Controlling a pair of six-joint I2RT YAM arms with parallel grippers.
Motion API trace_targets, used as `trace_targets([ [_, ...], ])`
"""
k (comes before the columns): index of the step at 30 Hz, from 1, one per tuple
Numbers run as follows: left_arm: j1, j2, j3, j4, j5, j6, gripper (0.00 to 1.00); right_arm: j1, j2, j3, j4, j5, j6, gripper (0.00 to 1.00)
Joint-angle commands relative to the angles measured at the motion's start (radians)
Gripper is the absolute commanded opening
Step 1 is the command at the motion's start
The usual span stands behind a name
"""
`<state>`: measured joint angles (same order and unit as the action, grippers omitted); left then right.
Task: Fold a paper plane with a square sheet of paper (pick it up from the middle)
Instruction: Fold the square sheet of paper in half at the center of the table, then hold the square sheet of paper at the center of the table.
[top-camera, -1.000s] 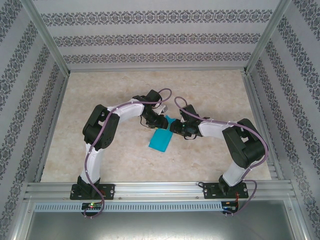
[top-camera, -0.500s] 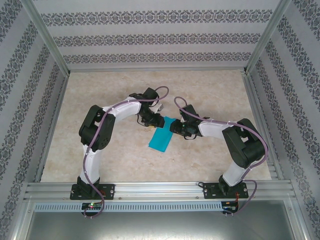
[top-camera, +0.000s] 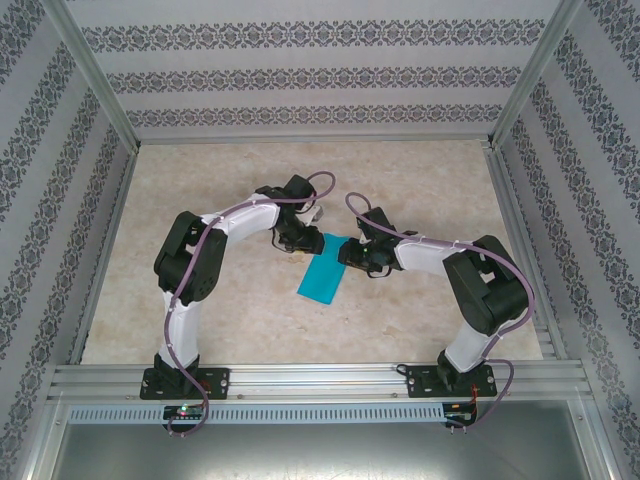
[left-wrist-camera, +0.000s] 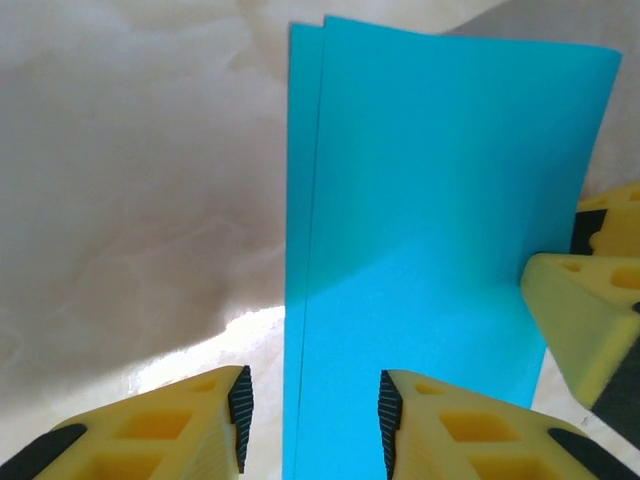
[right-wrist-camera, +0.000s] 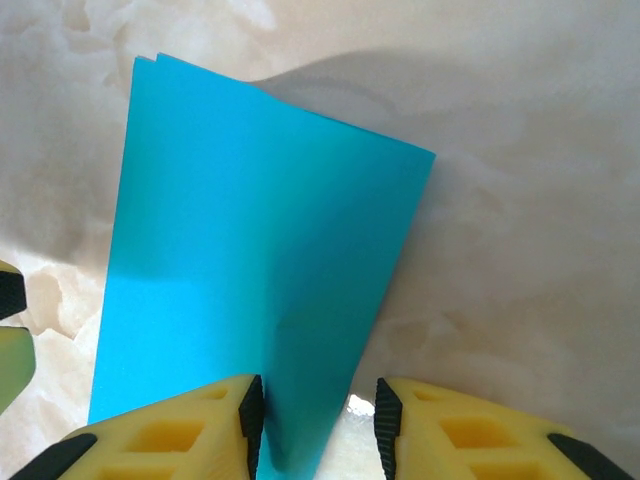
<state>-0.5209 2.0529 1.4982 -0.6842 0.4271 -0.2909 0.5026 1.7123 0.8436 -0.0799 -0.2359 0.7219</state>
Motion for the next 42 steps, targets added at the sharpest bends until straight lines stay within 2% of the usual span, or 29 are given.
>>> trace_targets([
  [1, 0.026, -0.045, -0.034, 0.004, -0.029, 0.004, 0.41, 0.025, 0.059, 0.012, 0.003, 0.032, -0.029, 0.39],
  [7, 0.049, -0.081, -0.082, 0.042, -0.042, -0.025, 0.40, 0.033, 0.063, 0.024, -0.011, 0.040, -0.036, 0.39],
  [22, 0.058, -0.079, -0.110, 0.103, 0.090, -0.074, 0.40, 0.036, 0.082, 0.039, -0.011, 0.053, -0.017, 0.41],
  [42, 0.057, -0.071, -0.138, 0.120, 0.092, -0.088, 0.40, 0.036, 0.113, 0.059, -0.010, 0.068, 0.005, 0.44],
])
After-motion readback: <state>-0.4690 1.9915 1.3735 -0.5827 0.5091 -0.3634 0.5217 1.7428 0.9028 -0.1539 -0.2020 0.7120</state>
